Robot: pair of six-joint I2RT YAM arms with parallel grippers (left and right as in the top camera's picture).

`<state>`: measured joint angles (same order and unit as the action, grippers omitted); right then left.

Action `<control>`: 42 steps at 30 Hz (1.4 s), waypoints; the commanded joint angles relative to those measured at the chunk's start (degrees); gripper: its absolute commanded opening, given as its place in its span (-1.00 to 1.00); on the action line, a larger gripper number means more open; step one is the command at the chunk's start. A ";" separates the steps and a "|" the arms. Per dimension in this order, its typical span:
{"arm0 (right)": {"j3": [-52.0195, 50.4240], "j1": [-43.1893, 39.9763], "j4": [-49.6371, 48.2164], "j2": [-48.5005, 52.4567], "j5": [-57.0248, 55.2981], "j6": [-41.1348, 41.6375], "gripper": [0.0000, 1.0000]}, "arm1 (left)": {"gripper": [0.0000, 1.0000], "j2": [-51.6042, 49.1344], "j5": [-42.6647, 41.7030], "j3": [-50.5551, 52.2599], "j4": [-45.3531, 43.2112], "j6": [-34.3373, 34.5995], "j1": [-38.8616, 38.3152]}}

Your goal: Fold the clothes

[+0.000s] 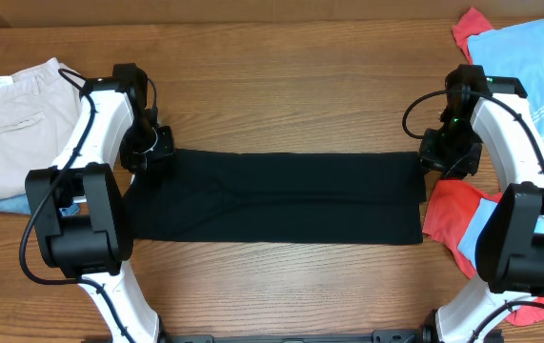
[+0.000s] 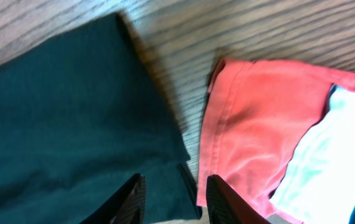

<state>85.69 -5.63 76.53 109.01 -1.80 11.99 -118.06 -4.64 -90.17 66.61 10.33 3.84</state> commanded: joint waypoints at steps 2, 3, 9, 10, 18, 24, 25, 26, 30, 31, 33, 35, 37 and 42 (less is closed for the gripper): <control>-1.46 -0.35 0.92 -1.57 3.63 -0.02 -0.38 | -0.92 1.73 -0.68 -1.14 0.09 -1.53 -0.07; -2.47 -0.35 0.81 -1.57 3.63 -0.02 -0.45 | -0.92 1.73 -0.57 -1.14 0.07 -1.53 -0.04; -10.47 -0.35 -1.64 -1.57 5.46 -0.02 -0.56 | -0.92 1.73 -0.22 -1.14 0.13 -1.55 -0.04; -11.58 -0.33 -2.25 -1.57 6.27 -0.02 -0.57 | -0.91 1.73 -0.24 -1.14 0.15 -1.53 -0.02; -17.42 -0.33 -6.38 -1.57 11.56 -0.26 -0.57 | -0.91 1.73 0.20 -1.14 0.31 -1.53 0.00; -21.81 -0.33 -13.27 -1.57 11.50 -0.26 -0.57 | -0.91 1.73 0.94 -1.14 0.50 -1.55 0.02; -22.49 -0.35 -14.58 -1.57 11.04 -0.24 -0.57 | -0.92 1.73 1.81 -1.14 0.63 -1.53 0.02; -22.97 -0.35 -15.52 -1.57 10.47 -0.24 -0.57 | -0.92 1.73 3.21 -1.14 0.81 -1.55 0.02; -23.47 -0.35 -17.14 -1.57 8.22 -0.24 -0.57 | -0.91 1.73 9.27 -1.14 1.31 -1.49 0.31; -23.47 -0.35 -17.16 -1.57 7.98 -0.22 -0.57 | -0.92 1.73 9.62 -1.14 1.36 -1.33 0.52; -23.47 -0.35 -17.14 -1.57 7.58 -0.24 -0.57 | -0.92 1.73 9.38 -1.14 1.25 -1.29 0.96; -23.47 -0.35 -17.18 -1.57 6.78 -0.22 -0.57 | -0.92 1.73 9.55 -1.14 1.05 -1.31 1.27; -23.47 -0.35 -17.18 -1.57 6.38 -0.22 -0.57 | -0.91 1.73 9.55 -1.14 0.79 -1.31 1.60; -23.47 -0.35 -17.20 -1.57 5.70 -0.22 -0.57 | -0.92 1.73 9.53 -1.14 0.20 -1.31 2.23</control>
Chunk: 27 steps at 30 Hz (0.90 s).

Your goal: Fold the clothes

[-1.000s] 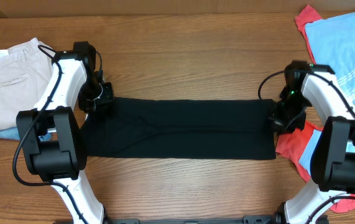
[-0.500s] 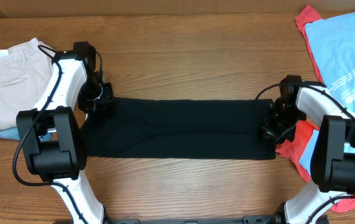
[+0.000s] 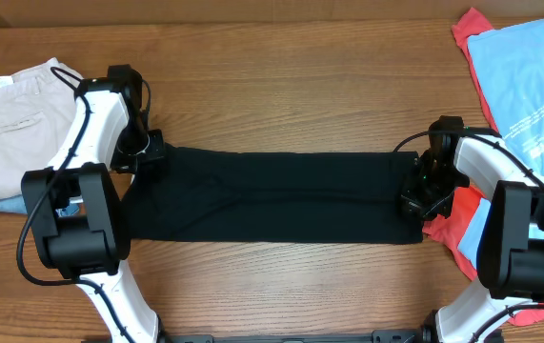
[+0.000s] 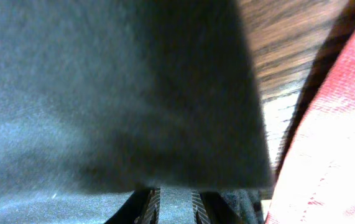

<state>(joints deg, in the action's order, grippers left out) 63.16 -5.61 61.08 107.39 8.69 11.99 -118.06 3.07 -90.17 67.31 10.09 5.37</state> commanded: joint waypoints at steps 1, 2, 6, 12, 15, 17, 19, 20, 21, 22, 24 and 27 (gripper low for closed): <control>-0.94 -0.37 -1.77 0.04 -4.81 -0.22 -0.57 | -0.92 1.73 1.81 -1.14 -0.74 -1.07 0.72; -0.94 -0.37 -1.77 0.04 -4.79 -0.20 -0.57 | -0.92 1.73 1.81 -1.14 -1.14 -1.05 0.72; -0.94 -0.37 -1.86 0.04 -4.79 -0.22 -0.57 | -0.91 1.73 1.79 -1.14 -3.21 -0.66 0.72; -0.94 -0.37 -1.70 0.04 -4.76 -0.02 -0.56 | -0.91 1.73 2.05 -1.14 -4.24 -0.66 0.72; -0.94 -0.37 -1.68 0.04 -4.76 -0.02 -0.57 | -0.91 1.73 2.03 -1.14 -5.05 -0.66 0.72; -0.94 -0.37 -1.68 0.04 -4.76 -0.02 -0.56 | -0.91 1.73 2.27 -1.14 -5.44 -0.66 0.72; -0.94 -0.37 -1.66 0.04 -4.79 -0.02 -0.56 | -0.91 1.73 3.32 -1.14 -5.90 -0.63 0.72; -0.94 -0.37 -1.64 0.04 -4.79 0.00 -0.56 | -0.90 1.73 3.50 -1.14 -6.08 -0.63 0.72; -0.94 -0.37 -1.66 0.04 -4.79 0.00 -0.56 | -0.90 1.73 3.43 -1.14 -6.05 -0.63 0.72; -0.94 -0.37 -1.66 0.04 -4.76 0.00 -0.56 | -0.89 1.73 2.97 -1.14 -5.86 -0.55 0.72; -0.94 -0.37 -1.68 0.04 -4.76 0.00 -0.56 | -0.90 1.73 1.60 -1.14 -4.90 0.11 0.70; -0.94 -0.37 -1.70 0.04 -4.76 0.00 -0.56 | -0.89 1.73 0.94 -1.11 -3.67 0.22 0.50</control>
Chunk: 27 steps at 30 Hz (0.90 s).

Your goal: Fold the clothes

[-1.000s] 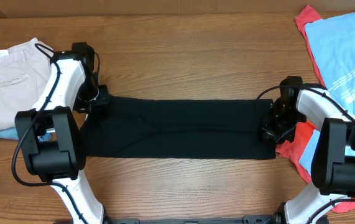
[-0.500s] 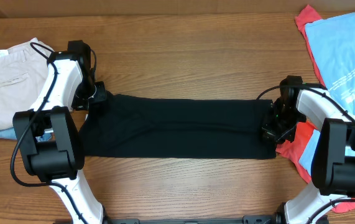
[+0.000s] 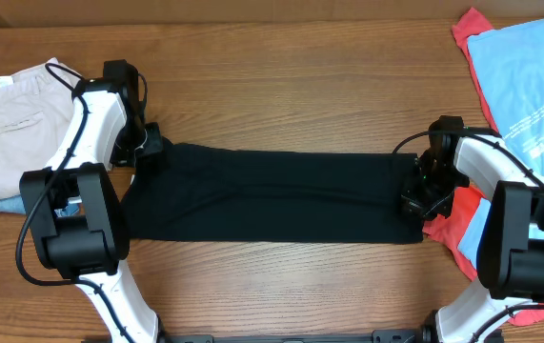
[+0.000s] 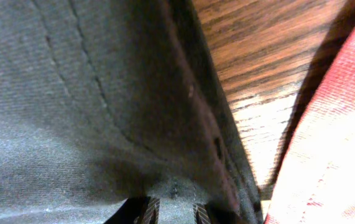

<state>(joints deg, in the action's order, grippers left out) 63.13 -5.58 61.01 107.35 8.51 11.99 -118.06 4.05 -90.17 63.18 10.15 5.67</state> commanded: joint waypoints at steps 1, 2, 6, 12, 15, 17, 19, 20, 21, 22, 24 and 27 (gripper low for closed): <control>-0.92 -0.39 -1.62 0.09 -4.59 0.00 -0.56 | -0.88 1.73 -0.04 -1.11 0.68 0.15 0.20; -0.92 -0.39 -1.60 0.09 -4.59 -0.02 -0.56 | -0.86 1.73 -0.04 -1.11 0.90 0.15 0.20; -0.92 -0.39 -1.38 0.09 -4.57 -0.02 -0.55 | -0.39 1.73 -0.55 -1.11 2.80 0.13 0.20; -0.02 -0.39 -0.37 0.00 -4.59 -0.02 -0.46 | -0.33 1.73 -0.74 -1.16 4.63 0.15 0.20; 1.97 -0.39 1.44 -0.35 -4.61 -0.04 -0.40 | -0.35 1.75 -1.99 -2.14 6.38 0.13 0.20; 3.56 -0.39 2.78 -1.14 -4.61 -0.07 -0.37 | -0.34 2.03 -2.54 -3.82 8.17 0.13 0.20; 4.90 -0.39 3.72 -2.34 -4.61 -0.04 -0.36 | -0.33 2.71 -2.58 -5.95 9.64 0.15 0.20; 5.49 -0.39 4.09 -3.08 -4.61 -0.04 -0.35 | -0.33 3.21 -2.58 -7.13 10.34 0.15 0.20; 6.10 -0.39 4.52 -4.00 -4.59 -0.04 -0.35 | -0.33 3.91 -2.60 -8.55 11.02 0.15 0.20; 6.64 -0.39 4.92 -4.92 -4.59 -0.04 -0.35 | -0.32 4.61 -2.60 -9.73 11.39 0.15 0.20; 7.48 -0.39 5.64 -6.82 -4.61 -0.04 -0.34 | -0.31 6.21 -2.75 -11.65 11.61 0.20 0.20; 7.89 -0.39 5.84 -9.79 -4.61 -0.04 -0.29 | -0.35 8.68 -6.19 -12.37 9.92 0.15 0.20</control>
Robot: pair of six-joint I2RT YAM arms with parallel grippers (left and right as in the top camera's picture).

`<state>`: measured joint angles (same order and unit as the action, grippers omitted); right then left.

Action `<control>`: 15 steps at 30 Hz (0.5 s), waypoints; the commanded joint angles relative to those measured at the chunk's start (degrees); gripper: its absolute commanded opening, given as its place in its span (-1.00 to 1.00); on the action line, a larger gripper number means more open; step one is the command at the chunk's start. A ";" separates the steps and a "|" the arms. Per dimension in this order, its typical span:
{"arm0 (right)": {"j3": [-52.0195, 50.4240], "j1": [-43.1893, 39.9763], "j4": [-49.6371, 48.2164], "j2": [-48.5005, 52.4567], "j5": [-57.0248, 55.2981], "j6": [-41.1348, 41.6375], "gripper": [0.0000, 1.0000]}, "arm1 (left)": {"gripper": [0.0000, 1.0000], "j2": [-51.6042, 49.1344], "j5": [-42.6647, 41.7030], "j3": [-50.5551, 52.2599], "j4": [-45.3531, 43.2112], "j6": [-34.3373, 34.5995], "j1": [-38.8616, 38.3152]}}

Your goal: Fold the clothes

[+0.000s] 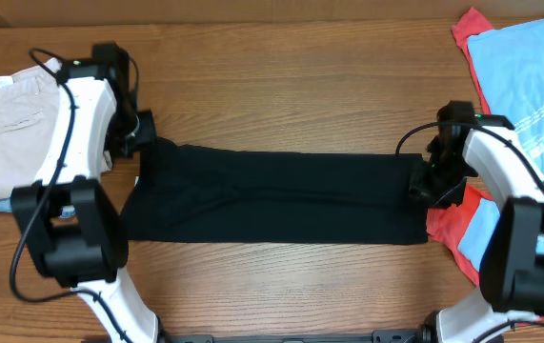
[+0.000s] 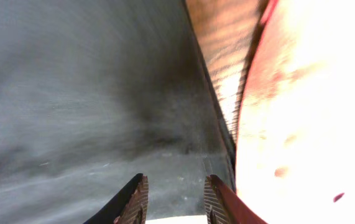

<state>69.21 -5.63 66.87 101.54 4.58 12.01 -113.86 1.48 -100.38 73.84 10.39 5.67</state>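
Note:
A long black garment (image 1: 272, 195) lies flat across the middle of the table, folded into a strip. My left gripper (image 1: 143, 135) is at its far left corner, and the cloth reaches up to it. Its jaws are hidden from above. At the strip's right end is my right gripper (image 1: 422, 183). In the right wrist view that gripper (image 2: 176, 199) stands open just over the black cloth (image 2: 90, 93), with nothing pinched between the fingers.
A red garment (image 1: 453, 214) lies right beside the black strip's right end, bright in the right wrist view (image 2: 301, 112). Beige trousers (image 1: 10, 119) lie folded at the far left. A light blue shirt (image 1: 529, 67) lies at the back right. Bare wooden table (image 1: 281, 95) shows behind the strip.
My right gripper has opened and let go of the black cloth's right end, and sits slightly further right. The left arm has moved up and left, and the cloth's left corner reaches after it.
First my right gripper was open over the strip's far right corner, with the left at the far left corner. Then the right was shut on the right end lower down while the left edged outward. Now the right is open and the strip lies stretched flat.

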 commanded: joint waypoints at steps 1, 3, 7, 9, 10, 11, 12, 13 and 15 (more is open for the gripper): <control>1.81 -0.35 -0.04 -4.52 -0.68 -0.07 -0.28 | -0.40 4.85 -4.81 -2.16 -1.40 -0.11 0.20; 1.81 -0.35 -0.07 -5.29 -0.66 -0.07 -0.28 | -0.49 4.87 -6.12 -2.14 -2.49 -0.11 0.20; 1.79 -0.35 0.24 -5.42 -0.66 -0.07 -0.28 | -0.59 3.93 -6.14 -0.85 -3.87 -0.74 0.15; 1.79 -0.35 0.37 -5.42 -0.66 -0.07 -0.28 | -0.61 3.08 -5.95 0.66 -5.20 -1.22 0.15; 1.79 -0.35 0.48 -5.42 -0.68 -0.07 -0.28 | -0.61 2.58 -5.97 1.40 -5.92 -1.22 0.15; 1.79 -0.35 0.57 -5.42 -0.68 -0.07 -0.28 | -0.62 1.90 -5.95 2.08 -6.58 -1.25 0.15; 1.79 -0.35 0.74 -5.42 -0.68 -0.07 -0.28 | -0.62 1.29 -5.97 2.71 -7.17 -1.22 0.22; 1.79 -0.35 0.85 -5.42 -0.68 -0.09 -0.28 | -0.62 0.52 -5.97 3.34 -7.82 -1.22 0.31; 1.79 -0.35 1.07 -5.42 -0.68 -0.09 -0.28 | -0.63 -1.07 -5.77 4.79 -9.40 -1.29 0.33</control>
<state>69.80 -5.63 67.88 96.77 4.40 11.99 -111.68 -3.68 -98.06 65.49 10.31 5.67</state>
